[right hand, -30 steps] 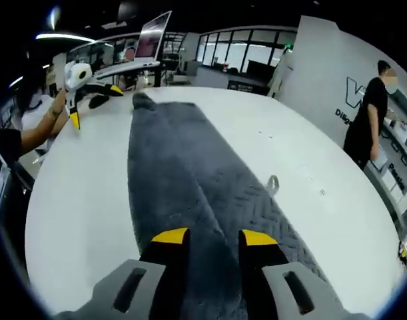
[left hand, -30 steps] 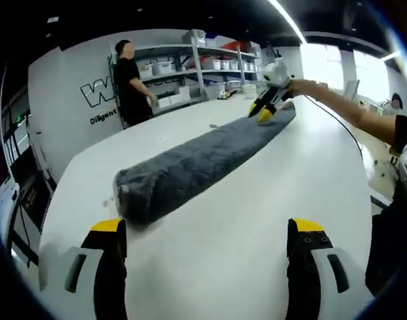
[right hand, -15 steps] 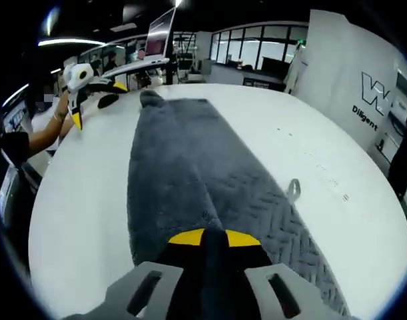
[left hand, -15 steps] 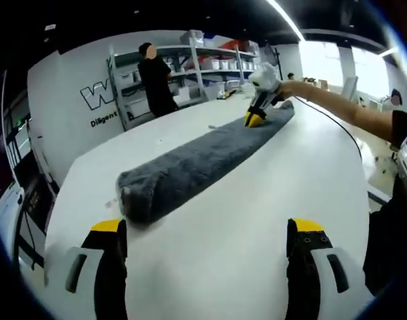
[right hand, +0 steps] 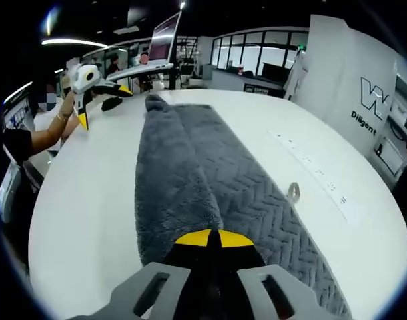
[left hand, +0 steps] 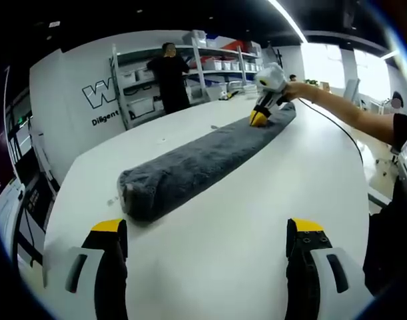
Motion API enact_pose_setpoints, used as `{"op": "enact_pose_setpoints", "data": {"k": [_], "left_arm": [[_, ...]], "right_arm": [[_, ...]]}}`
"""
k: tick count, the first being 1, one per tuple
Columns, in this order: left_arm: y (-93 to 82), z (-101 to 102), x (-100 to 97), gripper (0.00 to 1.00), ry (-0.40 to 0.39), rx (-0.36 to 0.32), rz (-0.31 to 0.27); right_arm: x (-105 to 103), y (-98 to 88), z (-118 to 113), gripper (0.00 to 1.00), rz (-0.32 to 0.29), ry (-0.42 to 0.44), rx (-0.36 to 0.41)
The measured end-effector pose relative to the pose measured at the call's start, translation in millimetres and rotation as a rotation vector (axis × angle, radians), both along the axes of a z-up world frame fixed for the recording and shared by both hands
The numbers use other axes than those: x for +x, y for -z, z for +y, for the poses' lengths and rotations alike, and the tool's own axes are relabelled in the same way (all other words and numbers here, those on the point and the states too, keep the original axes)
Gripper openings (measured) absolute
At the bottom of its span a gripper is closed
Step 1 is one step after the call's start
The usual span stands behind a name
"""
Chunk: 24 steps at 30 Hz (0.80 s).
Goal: Open the folded towel by lifting each exposed corner and separating the folded layers until the towel lies flat within the target outline without major curled edges
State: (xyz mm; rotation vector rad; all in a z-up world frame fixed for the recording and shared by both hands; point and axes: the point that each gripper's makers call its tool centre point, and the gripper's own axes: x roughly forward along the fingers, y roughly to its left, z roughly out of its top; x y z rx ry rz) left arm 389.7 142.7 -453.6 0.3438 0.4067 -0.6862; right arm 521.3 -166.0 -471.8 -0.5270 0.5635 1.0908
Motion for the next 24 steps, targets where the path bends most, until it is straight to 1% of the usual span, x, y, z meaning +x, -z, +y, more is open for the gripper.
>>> {"op": "enact_pose_setpoints", "data": {"k": [10, 16, 24], "left_arm": [[-6.8, 0.9, -1.4, 0.98, -0.002, -0.002, -0.014], [-13.5, 1.9, -3.4, 0.97, -0.009, -0.013, -0.031], [-14.4, -2.0, -8.9, 0.97, 0.001, -0.008, -0.035]], "right_arm": [[-24.8, -15.1, 0.2, 0.00, -0.068, -0.026, 0.013], [-50.4, -24.3, 1.8, 0.00, -0.132, -0.058, -0.003], [-79.8, -24.2, 0.1, 0.00, -0.175, -0.092, -0.026]]}}
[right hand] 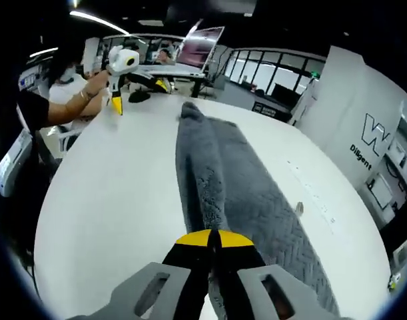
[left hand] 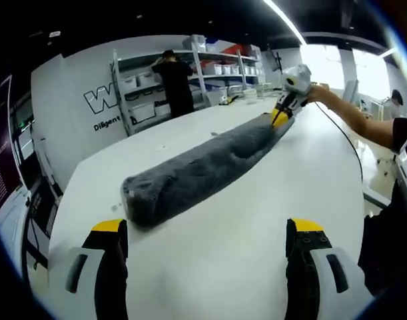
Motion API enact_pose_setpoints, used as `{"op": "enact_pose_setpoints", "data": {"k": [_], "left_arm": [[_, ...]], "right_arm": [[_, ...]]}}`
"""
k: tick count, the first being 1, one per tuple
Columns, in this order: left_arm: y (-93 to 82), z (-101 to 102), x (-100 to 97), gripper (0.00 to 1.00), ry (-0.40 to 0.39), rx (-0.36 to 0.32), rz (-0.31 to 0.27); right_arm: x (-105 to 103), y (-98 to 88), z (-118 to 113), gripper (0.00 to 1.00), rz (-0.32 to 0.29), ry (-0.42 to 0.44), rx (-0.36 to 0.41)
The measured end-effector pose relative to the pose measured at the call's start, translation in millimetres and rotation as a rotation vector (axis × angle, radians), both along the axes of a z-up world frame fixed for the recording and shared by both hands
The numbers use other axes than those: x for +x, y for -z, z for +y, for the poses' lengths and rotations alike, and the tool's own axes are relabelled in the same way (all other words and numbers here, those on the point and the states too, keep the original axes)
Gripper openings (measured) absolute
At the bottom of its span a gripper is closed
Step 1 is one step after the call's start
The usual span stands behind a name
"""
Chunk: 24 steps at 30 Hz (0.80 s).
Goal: Open the folded towel by lifting each exposed corner and separating the folded layers until the towel lies flat within the target outline without major curled edges
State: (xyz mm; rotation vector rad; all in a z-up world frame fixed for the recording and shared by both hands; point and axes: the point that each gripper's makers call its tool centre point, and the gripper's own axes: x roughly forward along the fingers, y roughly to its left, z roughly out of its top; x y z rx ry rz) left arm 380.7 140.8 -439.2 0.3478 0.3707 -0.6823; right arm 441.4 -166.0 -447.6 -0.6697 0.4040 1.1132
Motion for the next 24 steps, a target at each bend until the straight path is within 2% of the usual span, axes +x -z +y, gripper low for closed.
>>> {"op": "enact_pose_setpoints", "data": {"k": [6, 12, 18, 24], "left_arm": [[-0.9, -2.3, -2.8, 0.97, 0.005, 0.002, -0.005], [1.4, -4.0, -5.9, 0.97, 0.009, 0.008, 0.001], [-0.8, -6.4, -8.7, 0.97, 0.014, 0.003, -0.005], [-1.4, -8.4, -12.7, 0.97, 0.021, 0.006, -0.006]], "right_arm": [[-23.4, 4.4, -0.7, 0.00, -0.001, -0.022, 0.002], [-48.7, 18.5, 2.0, 0.00, -0.002, -0.055, -0.042], [-62.2, 26.7, 5.1, 0.00, 0.007, -0.074, -0.053], [-69.7, 41.5, 4.9, 0.00, 0.018, -0.083, -0.097]]}}
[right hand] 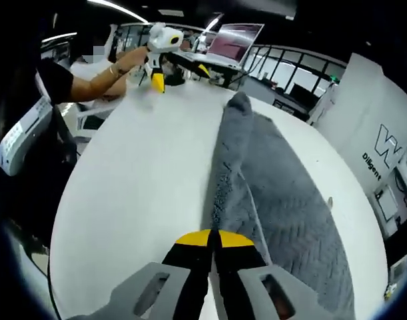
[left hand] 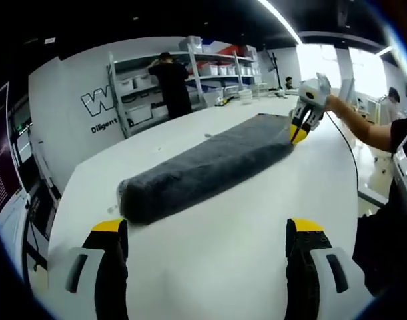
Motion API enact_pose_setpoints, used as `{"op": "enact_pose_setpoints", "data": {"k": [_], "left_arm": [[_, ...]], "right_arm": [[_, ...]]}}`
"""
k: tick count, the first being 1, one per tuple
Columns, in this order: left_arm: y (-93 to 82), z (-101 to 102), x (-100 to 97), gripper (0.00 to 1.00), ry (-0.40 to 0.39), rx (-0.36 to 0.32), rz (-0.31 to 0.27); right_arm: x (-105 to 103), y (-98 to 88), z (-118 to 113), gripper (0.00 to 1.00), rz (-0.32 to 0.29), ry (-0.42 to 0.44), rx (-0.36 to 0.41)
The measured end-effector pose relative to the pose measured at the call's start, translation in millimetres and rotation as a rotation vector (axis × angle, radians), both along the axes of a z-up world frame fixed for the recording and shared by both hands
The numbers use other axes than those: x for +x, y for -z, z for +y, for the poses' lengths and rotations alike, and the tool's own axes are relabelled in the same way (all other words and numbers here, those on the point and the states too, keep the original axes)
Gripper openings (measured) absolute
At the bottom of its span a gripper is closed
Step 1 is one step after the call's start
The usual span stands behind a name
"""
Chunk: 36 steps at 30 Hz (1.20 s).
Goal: Open the folded towel by lifting each exposed corner and separating the folded layers until the towel lies flat within the target outline without major curled edges
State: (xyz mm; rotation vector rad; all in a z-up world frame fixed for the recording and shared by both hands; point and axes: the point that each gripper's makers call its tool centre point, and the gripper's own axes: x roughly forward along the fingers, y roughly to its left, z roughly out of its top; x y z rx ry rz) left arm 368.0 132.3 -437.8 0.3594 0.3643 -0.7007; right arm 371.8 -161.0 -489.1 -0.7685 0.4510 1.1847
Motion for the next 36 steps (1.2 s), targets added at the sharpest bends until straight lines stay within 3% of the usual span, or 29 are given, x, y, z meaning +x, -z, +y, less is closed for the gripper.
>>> {"op": "enact_pose_setpoints", "data": {"k": [10, 14, 17, 22, 26, 32, 36], "left_arm": [[0.2, -1.5, -1.6, 0.97, 0.003, 0.003, 0.003], [-0.5, -1.9, -1.4, 0.97, 0.002, 0.003, 0.002], [-0.9, -3.3, -1.7, 0.97, 0.005, 0.004, 0.001], [-1.6, -4.9, -0.3, 0.96, 0.004, -0.002, 0.005], [-3.3, -4.4, 2.3, 0.96, -0.007, -0.017, 0.003], [-3.7, -3.9, 4.5, 0.96, -0.010, -0.022, 0.005], [-4.0, -3.7, 6.0, 0.97, -0.013, -0.029, 0.004]], "right_arm": [[-1.2, 7.3, -2.4, 0.00, 0.050, 0.027, 0.025], [-6.3, 3.8, -2.3, 0.07, 0.073, 0.035, 0.042], [-1.8, -9.5, -5.6, 0.10, 0.022, 0.081, 0.080], [-0.5, -31.1, -12.1, 0.34, 0.033, 0.154, 0.208], [3.4, -41.5, -27.9, 0.42, 0.008, 0.226, 0.277], [-2.5, -37.1, -52.1, 0.73, 0.016, 0.282, 0.259], [-8.7, -38.6, -69.4, 0.79, 0.006, 0.312, 0.260]]}}
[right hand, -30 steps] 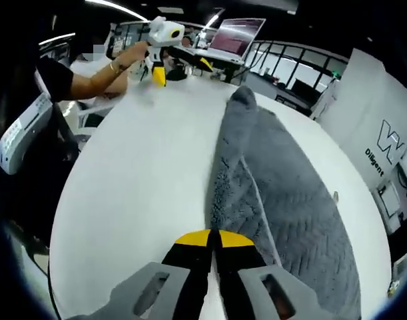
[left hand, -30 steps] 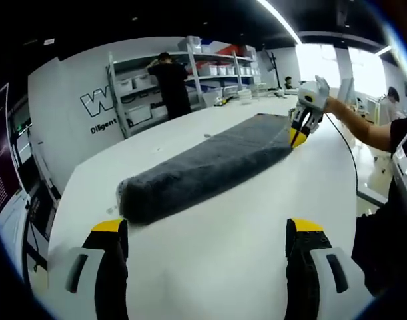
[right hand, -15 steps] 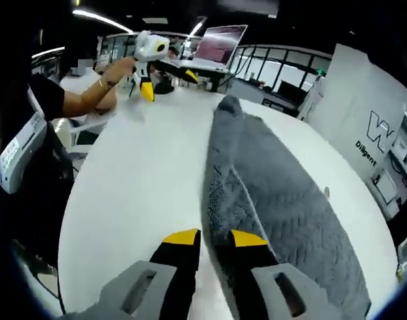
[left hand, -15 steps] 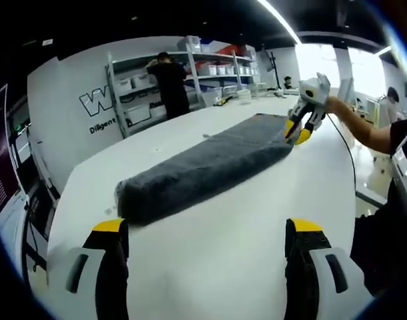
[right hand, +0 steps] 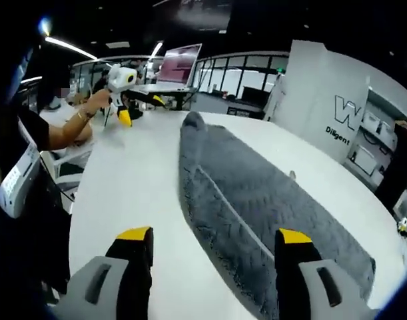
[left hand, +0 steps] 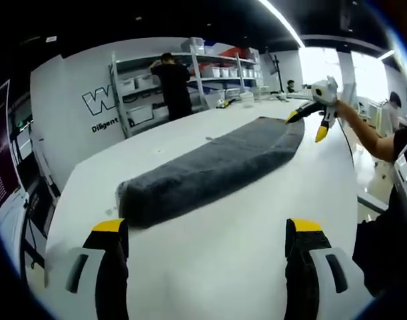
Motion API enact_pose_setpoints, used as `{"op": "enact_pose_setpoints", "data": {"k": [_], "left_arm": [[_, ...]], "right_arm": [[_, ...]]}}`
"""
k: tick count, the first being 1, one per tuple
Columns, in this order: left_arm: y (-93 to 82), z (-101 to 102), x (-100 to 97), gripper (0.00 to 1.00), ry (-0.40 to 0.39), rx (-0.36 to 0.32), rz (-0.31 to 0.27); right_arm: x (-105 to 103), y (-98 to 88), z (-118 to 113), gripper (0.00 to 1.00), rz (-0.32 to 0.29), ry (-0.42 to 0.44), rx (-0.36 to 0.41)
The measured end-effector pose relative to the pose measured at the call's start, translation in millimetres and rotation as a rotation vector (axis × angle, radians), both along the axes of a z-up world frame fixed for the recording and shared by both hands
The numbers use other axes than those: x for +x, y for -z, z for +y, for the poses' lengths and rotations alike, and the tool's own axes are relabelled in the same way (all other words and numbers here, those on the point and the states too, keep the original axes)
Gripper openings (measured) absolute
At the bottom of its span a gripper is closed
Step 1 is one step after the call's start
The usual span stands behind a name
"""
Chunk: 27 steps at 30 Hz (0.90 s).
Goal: Open the folded towel by lifting each exposed corner and separating the folded layers until the towel lies flat within the target outline without major curled edges
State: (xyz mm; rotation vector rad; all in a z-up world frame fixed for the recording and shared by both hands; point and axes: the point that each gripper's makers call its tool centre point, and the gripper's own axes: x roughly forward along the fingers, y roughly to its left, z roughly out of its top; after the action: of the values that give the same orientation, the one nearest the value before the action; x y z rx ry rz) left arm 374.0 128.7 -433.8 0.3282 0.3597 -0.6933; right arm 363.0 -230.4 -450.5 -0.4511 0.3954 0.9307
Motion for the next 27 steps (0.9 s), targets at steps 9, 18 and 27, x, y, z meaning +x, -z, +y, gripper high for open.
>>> {"op": "enact_pose_setpoints", "data": {"k": [9, 18, 27], "left_arm": [[-1.4, 0.6, 9.8, 0.95, -0.016, -0.013, -0.004], [-18.0, 4.3, 40.9, 0.90, -0.058, -0.022, -0.030], [-19.8, 11.7, 90.7, 0.80, -0.107, 0.040, -0.049]], "right_arm": [[-10.1, 0.4, -30.7, 0.99, 0.010, 0.084, 0.017], [-17.8, 2.2, -40.5, 0.99, 0.016, 0.101, 0.033], [-17.1, 0.9, -44.6, 0.96, -0.011, 0.104, 0.041]]}}
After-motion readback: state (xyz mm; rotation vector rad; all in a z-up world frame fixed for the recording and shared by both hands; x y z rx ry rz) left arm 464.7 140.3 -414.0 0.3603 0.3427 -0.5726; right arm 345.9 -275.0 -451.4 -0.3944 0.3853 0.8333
